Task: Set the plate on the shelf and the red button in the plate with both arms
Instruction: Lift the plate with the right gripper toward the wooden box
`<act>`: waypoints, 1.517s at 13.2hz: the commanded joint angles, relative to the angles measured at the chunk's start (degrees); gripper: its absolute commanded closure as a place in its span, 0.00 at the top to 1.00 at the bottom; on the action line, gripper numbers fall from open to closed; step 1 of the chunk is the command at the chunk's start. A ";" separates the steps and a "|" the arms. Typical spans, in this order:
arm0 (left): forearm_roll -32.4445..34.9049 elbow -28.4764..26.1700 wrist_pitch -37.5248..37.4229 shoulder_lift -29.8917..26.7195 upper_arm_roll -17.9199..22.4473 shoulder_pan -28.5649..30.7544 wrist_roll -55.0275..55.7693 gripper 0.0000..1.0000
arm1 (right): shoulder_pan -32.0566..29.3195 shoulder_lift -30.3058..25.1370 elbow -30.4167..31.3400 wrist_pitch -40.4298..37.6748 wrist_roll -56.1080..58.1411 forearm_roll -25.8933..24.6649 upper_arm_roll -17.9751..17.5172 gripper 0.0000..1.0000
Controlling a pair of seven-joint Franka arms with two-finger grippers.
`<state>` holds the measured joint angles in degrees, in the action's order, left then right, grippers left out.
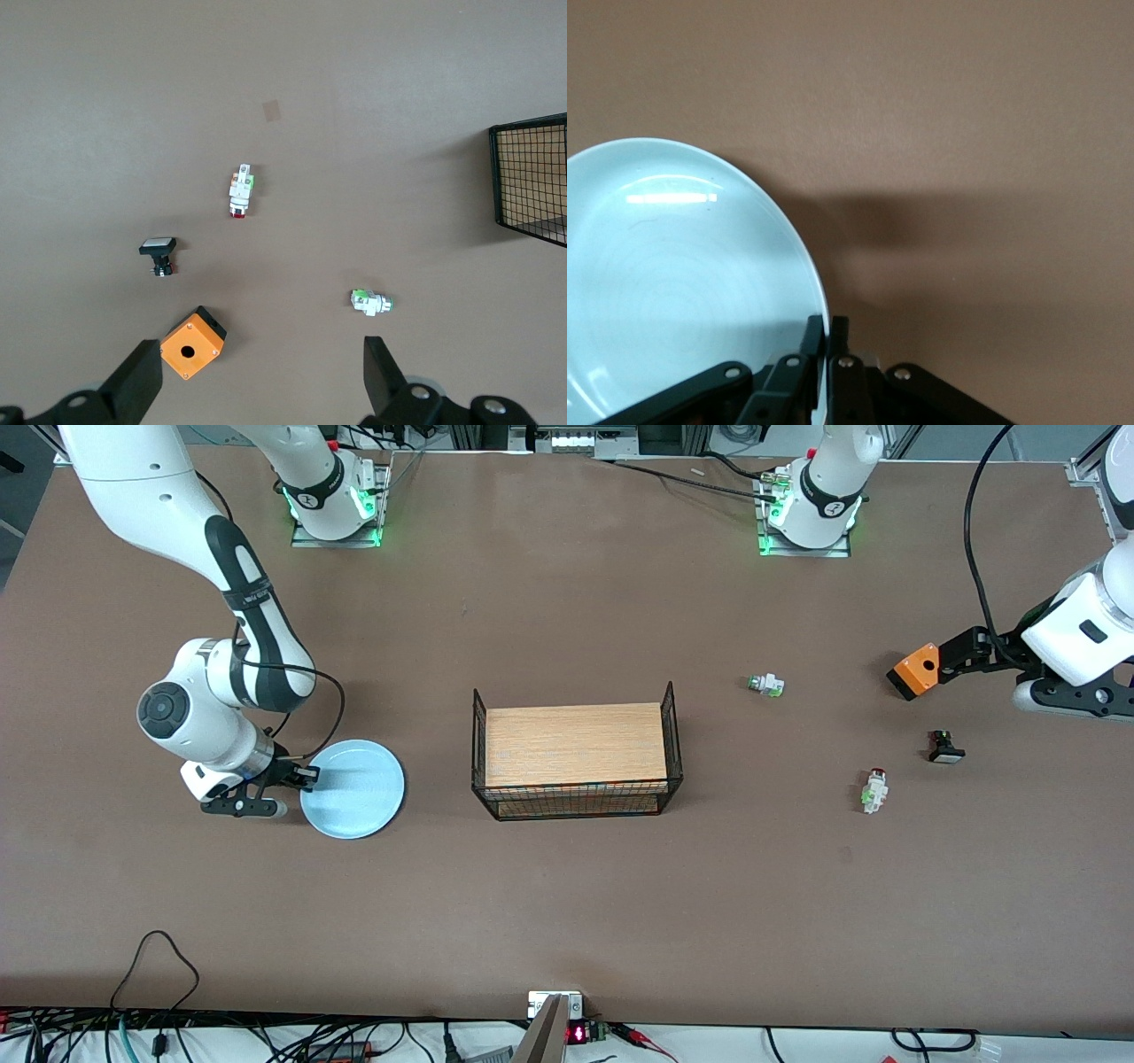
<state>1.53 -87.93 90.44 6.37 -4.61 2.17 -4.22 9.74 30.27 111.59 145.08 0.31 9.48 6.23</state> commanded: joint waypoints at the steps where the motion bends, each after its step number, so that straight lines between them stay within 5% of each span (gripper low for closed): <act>1: -0.03 1.27 -0.44 0.57 -0.05 0.21 -1.23 1.00 | -0.34 -3.62 -0.40 -3.12 0.13 -0.51 -0.17 0.00; 13: -0.03 1.27 -0.44 0.57 -0.05 0.21 -1.23 1.00 | 0.62 -13.74 -19.37 -36.86 0.04 -2.97 4.22 0.00; 20: -0.03 1.27 -0.44 0.57 -0.05 0.21 -1.23 1.00 | 8.00 -14.45 -27.82 -46.02 -11.35 -2.18 5.37 0.00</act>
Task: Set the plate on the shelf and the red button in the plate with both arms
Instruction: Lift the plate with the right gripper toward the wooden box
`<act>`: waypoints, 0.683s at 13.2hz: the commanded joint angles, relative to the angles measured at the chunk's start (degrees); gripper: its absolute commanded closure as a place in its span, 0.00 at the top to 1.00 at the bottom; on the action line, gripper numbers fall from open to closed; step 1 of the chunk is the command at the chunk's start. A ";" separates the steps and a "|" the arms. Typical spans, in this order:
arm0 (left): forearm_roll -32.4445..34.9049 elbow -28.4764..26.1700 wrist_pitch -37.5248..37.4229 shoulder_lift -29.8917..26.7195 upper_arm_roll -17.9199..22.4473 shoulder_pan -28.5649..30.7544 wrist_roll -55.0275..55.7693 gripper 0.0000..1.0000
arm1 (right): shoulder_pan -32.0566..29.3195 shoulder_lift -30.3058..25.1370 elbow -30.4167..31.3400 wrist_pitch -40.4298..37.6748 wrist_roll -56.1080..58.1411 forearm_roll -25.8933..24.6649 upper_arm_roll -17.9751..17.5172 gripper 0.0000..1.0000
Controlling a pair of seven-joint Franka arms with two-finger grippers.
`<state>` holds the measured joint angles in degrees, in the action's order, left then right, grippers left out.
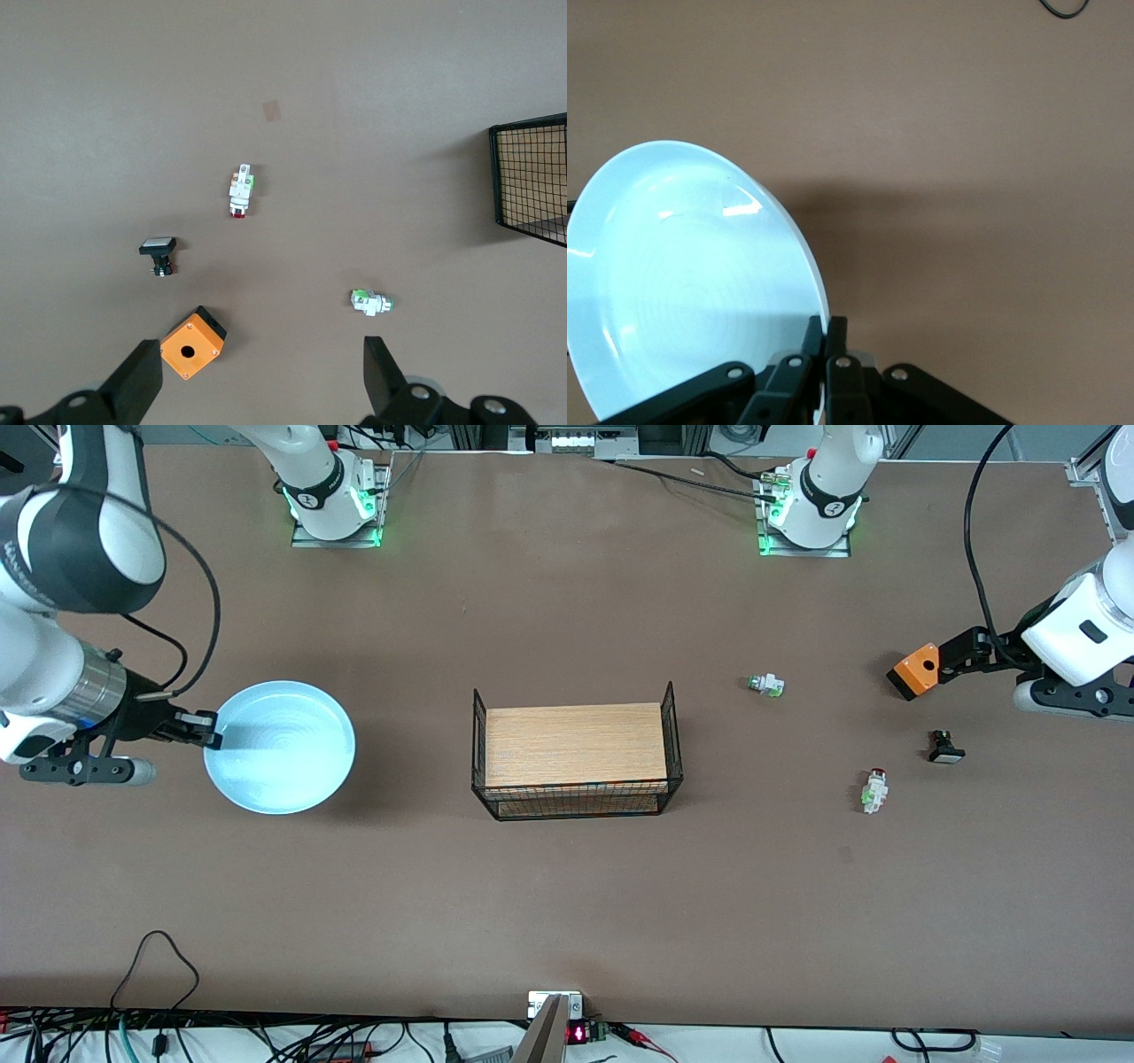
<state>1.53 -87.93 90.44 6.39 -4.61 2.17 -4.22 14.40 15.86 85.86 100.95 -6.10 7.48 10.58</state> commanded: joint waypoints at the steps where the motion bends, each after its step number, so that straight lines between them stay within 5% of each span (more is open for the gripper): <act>1: -0.03 1.27 -0.44 0.56 -0.05 0.20 -1.23 1.00 | 5.18 -0.13 -2.28 -2.16 -9.15 -0.19 1.02 0.00; 9: -0.03 1.27 -0.44 0.56 -0.05 0.20 -1.23 1.00 | 19.25 -1.44 -6.32 -6.21 -37.45 0.08 1.99 0.00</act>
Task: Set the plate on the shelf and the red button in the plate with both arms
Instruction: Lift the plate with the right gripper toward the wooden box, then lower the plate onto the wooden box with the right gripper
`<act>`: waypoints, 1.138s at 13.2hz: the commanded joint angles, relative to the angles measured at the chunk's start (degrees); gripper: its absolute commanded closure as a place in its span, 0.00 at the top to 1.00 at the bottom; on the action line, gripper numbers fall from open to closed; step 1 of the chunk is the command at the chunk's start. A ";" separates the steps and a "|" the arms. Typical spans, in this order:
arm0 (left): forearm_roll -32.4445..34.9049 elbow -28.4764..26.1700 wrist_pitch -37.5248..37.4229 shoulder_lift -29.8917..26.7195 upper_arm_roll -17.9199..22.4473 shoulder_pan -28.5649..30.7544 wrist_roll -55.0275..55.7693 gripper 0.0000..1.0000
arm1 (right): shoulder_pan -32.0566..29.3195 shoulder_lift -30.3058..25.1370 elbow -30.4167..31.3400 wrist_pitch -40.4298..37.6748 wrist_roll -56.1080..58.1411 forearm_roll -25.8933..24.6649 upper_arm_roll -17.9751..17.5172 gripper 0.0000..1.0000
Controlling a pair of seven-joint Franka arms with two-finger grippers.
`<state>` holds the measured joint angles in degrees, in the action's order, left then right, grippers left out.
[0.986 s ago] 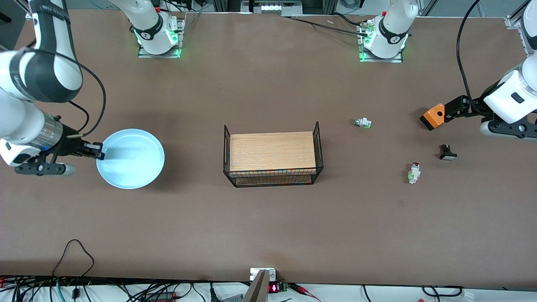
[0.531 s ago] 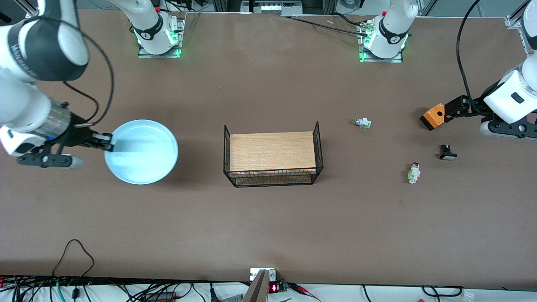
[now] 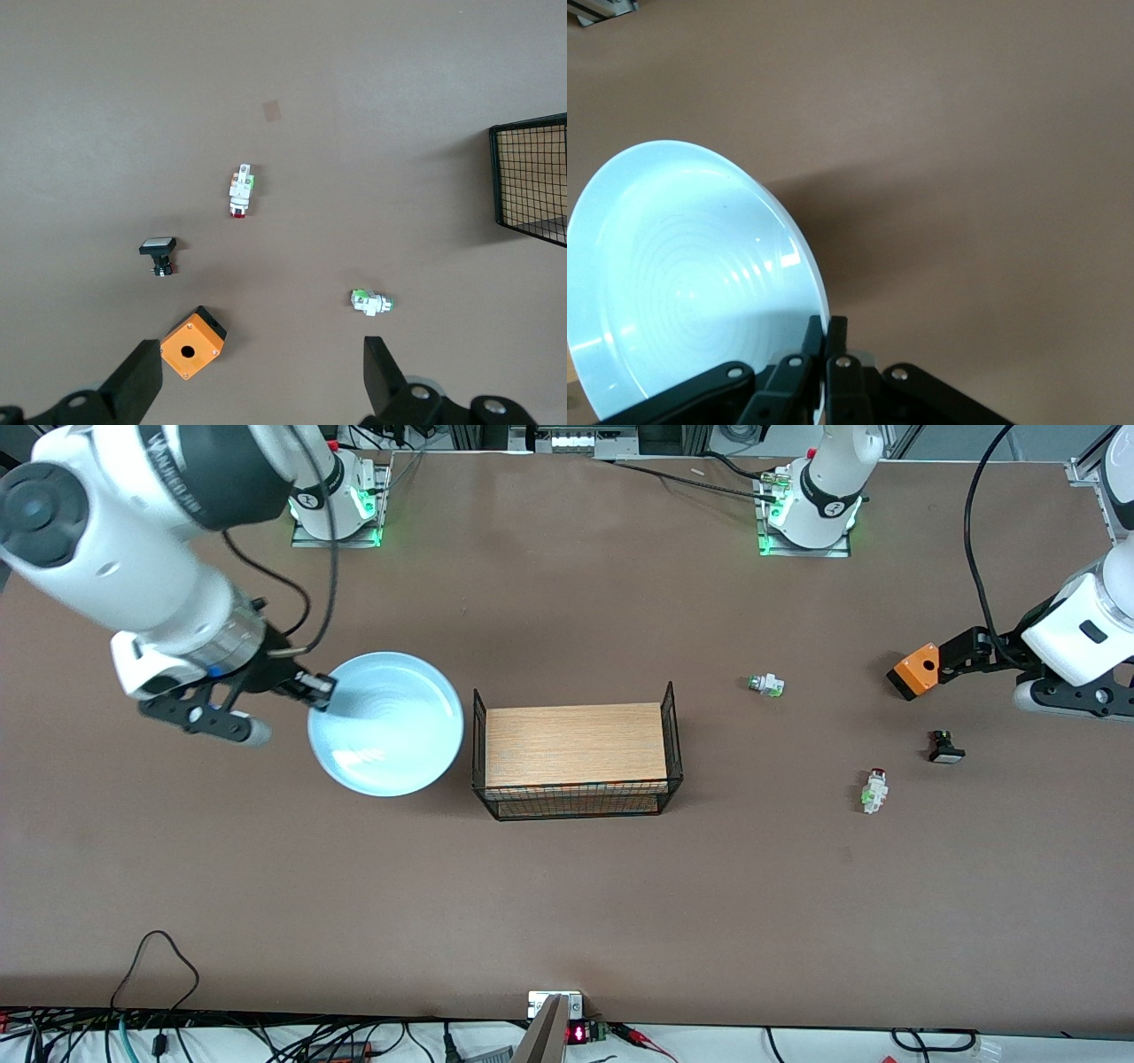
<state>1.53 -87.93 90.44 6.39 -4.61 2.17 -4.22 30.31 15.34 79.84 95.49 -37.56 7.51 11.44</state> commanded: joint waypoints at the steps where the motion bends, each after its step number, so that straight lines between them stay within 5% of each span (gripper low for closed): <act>1: -0.03 1.27 -0.44 0.56 -0.05 0.20 -1.23 1.00 | 4.57 -1.44 0.22 -0.74 -10.21 0.14 1.04 0.00; 6: -0.03 1.27 -0.44 0.56 -0.05 0.20 -1.23 1.00 | 5.10 -3.65 2.15 2.49 -18.06 7.69 0.95 0.00; 15: -0.03 1.27 -0.44 0.56 -0.05 0.20 -1.23 1.00 | 8.97 -9.71 15.96 5.06 -26.33 6.73 -2.03 0.00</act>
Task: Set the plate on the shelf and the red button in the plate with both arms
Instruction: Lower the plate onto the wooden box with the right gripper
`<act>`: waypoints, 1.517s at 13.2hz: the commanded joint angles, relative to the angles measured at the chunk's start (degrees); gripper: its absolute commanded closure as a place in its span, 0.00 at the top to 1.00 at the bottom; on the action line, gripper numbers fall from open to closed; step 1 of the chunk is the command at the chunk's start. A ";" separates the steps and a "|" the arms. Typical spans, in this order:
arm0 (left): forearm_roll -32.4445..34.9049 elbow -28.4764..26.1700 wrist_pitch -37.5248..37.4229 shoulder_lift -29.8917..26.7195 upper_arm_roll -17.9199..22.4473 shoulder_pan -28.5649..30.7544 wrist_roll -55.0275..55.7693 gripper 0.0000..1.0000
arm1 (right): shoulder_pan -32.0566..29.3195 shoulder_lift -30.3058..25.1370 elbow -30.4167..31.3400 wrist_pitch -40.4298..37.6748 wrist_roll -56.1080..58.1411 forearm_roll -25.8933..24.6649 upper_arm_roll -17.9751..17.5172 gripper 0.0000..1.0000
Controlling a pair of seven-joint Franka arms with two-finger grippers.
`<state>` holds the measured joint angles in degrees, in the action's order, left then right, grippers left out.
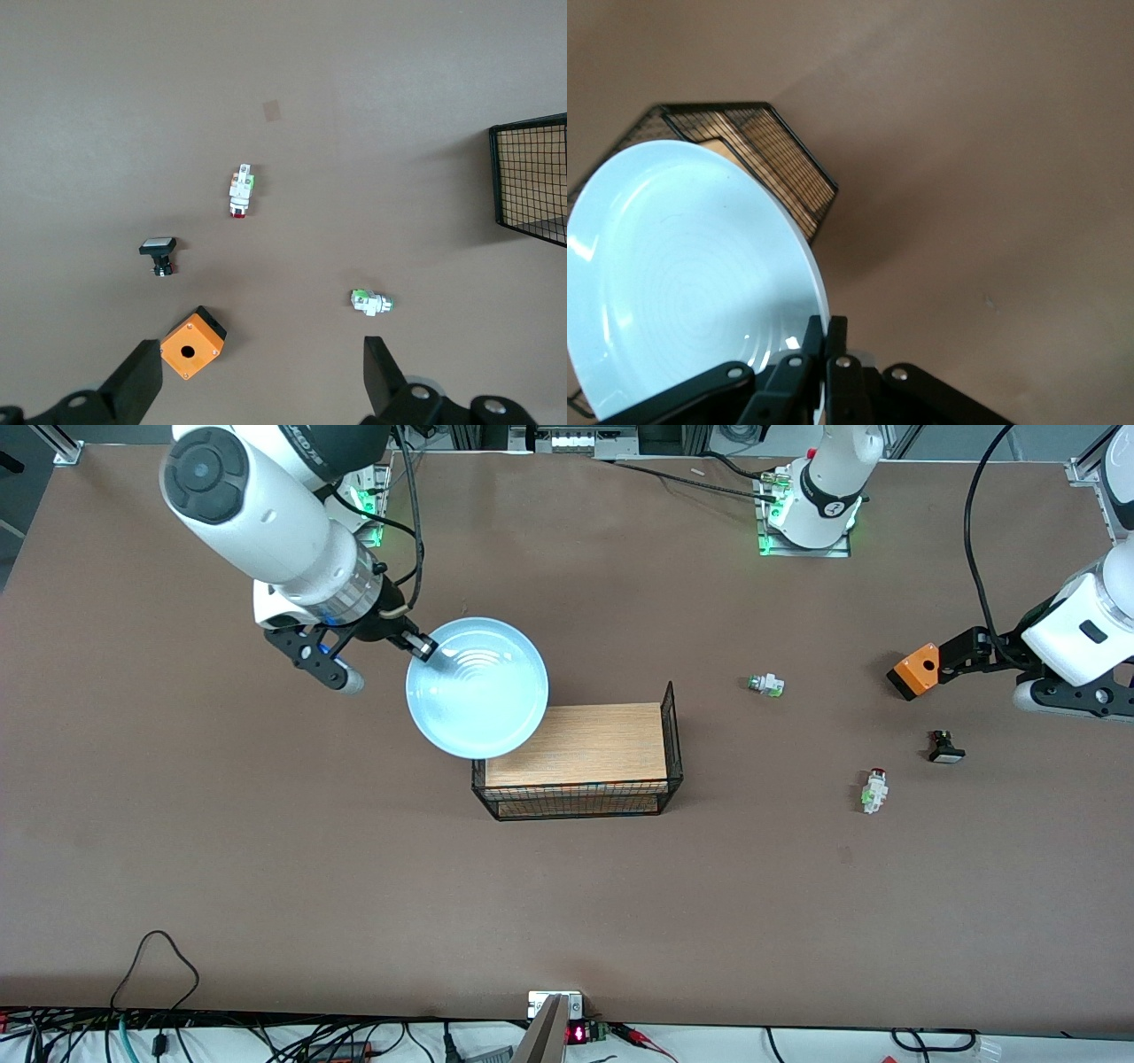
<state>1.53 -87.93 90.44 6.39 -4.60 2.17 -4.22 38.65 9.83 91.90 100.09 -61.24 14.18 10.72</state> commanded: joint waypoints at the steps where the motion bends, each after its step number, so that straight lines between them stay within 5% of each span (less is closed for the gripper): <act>1: -0.03 1.27 -0.44 0.55 -0.05 0.20 -1.23 1.00 | 0.90 -4.64 3.99 -0.32 -4.05 0.05 -1.49 0.00; 7: -0.03 1.27 -0.44 0.55 -0.05 0.20 -1.23 1.00 | 2.92 -4.47 6.26 1.15 -10.75 -5.12 -6.32 0.00; 12: -0.03 1.27 -0.44 0.55 -0.05 0.20 -1.23 1.00 | 3.80 -4.12 12.59 8.89 -12.15 -5.31 -6.41 0.00; 20: -0.03 1.27 -0.44 0.55 -0.05 0.20 -1.23 1.00 | 6.53 1.15 12.78 17.77 -15.58 -5.40 -6.41 0.00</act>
<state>1.53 -87.93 90.44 6.39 -4.60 2.17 -4.22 44.60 10.44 104.52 115.99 -75.22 9.82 4.30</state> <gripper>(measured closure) 0.000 0.969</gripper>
